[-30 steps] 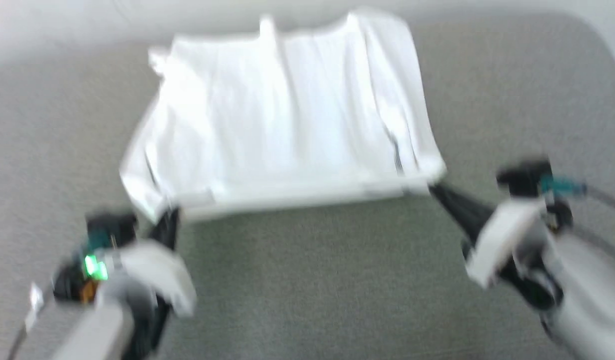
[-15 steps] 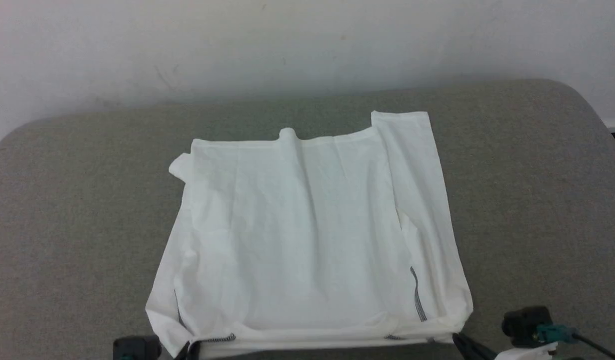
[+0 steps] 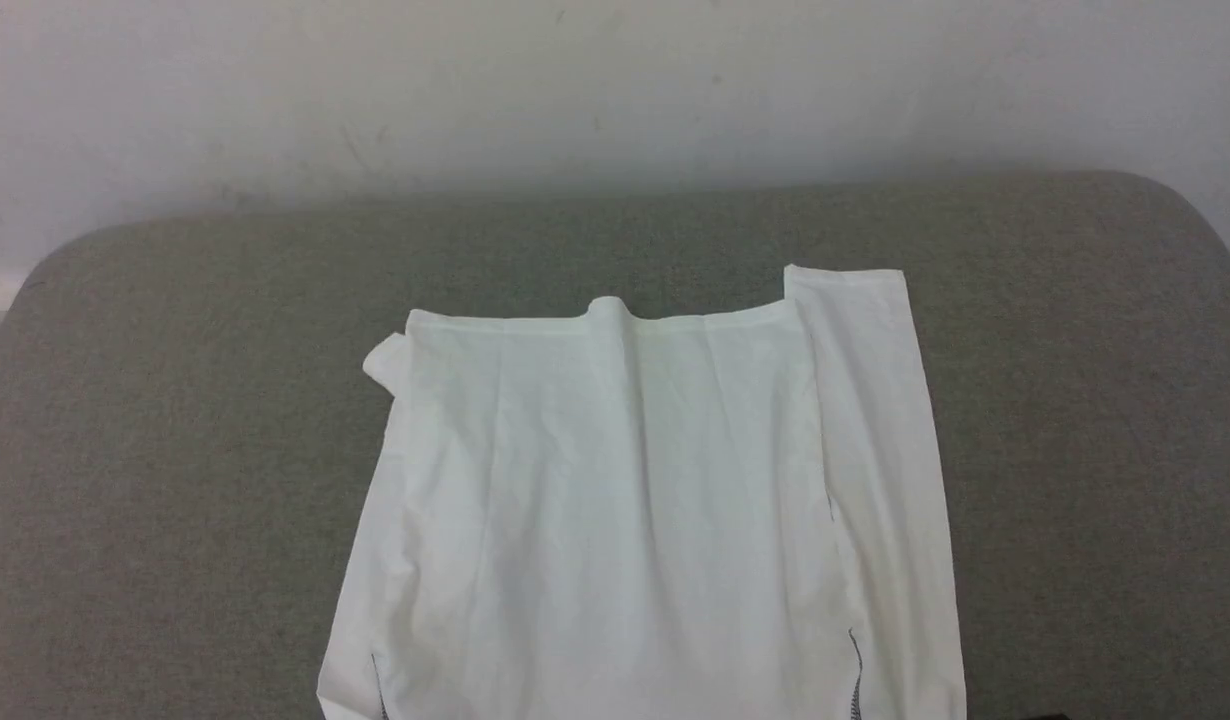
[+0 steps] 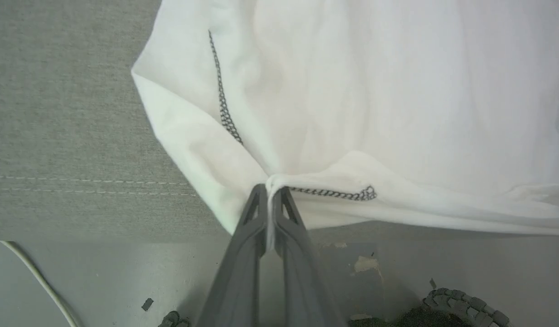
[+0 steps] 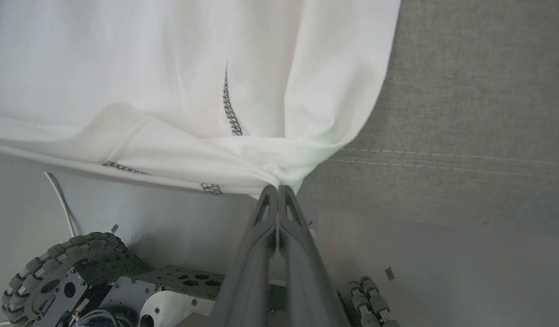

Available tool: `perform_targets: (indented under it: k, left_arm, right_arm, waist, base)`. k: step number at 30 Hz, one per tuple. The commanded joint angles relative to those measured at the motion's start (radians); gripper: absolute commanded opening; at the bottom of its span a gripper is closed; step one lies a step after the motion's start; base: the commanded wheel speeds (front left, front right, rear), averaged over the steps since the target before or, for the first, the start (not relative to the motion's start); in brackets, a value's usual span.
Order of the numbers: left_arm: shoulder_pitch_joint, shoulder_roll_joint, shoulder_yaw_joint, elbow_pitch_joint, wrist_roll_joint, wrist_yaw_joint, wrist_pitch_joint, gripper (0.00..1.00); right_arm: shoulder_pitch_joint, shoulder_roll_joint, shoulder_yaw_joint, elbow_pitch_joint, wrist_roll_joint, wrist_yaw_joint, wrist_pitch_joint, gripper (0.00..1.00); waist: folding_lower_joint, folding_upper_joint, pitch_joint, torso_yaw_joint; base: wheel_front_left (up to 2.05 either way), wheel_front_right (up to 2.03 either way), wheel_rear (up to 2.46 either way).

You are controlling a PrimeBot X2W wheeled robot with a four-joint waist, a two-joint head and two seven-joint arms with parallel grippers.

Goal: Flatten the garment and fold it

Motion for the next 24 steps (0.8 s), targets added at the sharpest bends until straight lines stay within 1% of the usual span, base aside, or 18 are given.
perform_targets:
  k: [1,10,13,14,15,16,20,24]
  left_arm:
    - [0.010,0.036,0.042,0.026,0.004,0.042,-0.016,0.00]
    - [-0.016,0.012,0.028,0.064,0.007,0.030,-0.034,0.00]
    - [-0.029,0.010,0.021,0.069,0.002,0.015,-0.027,0.00]
    - [-0.034,0.008,0.019,0.072,0.000,0.011,-0.025,0.00]
    - [-0.038,0.006,0.018,0.074,-0.001,0.008,-0.026,0.70]
    - [-0.041,0.003,0.015,0.074,-0.003,0.002,-0.026,1.00]
    - [-0.048,0.008,0.018,0.046,-0.002,-0.013,-0.044,1.00]
    - [-0.058,0.032,0.046,-0.023,0.023,-0.002,-0.087,1.00]
  right_arm:
    - [0.013,-0.037,-0.056,0.010,-0.024,-0.027,-0.003,0.00]
    - [-0.028,-0.029,-0.045,0.040,-0.019,-0.027,-0.024,0.00]
    - [-0.045,-0.029,-0.028,0.044,-0.007,-0.027,-0.022,0.00]
    - [-0.050,-0.029,-0.020,0.044,-0.003,-0.027,-0.023,0.02]
    - [-0.053,-0.029,-0.011,0.043,0.005,-0.027,-0.024,0.25]
    - [-0.056,-0.029,0.000,0.038,0.009,-0.027,-0.026,1.00]
    - [-0.065,-0.037,0.033,-0.028,0.027,-0.027,-0.080,1.00]
    - [-0.069,-0.041,0.037,-0.123,0.037,-0.027,-0.157,1.00]
  waist:
    - [0.0000,0.0000,-0.001,0.001]
    - [0.0000,0.0000,0.001,0.000]
    - [0.0000,0.0000,0.004,-0.001]
    - [0.0000,0.0000,0.004,0.000]
    - [0.0000,0.0000,0.003,0.001]
    - [0.0000,0.0000,0.001,0.001]
    - [0.0000,0.0000,-0.010,-0.001]
    - [0.0000,0.0000,-0.025,-0.007]
  base:
    - [0.00,0.00,0.00]
    - [0.00,0.00,0.00]
    - [0.00,0.00,0.00]
    - [0.00,0.00,0.00]
    - [0.00,0.00,0.00]
    - [0.00,0.00,0.00]
    - [0.00,0.00,0.00]
    - [0.00,0.00,0.00]
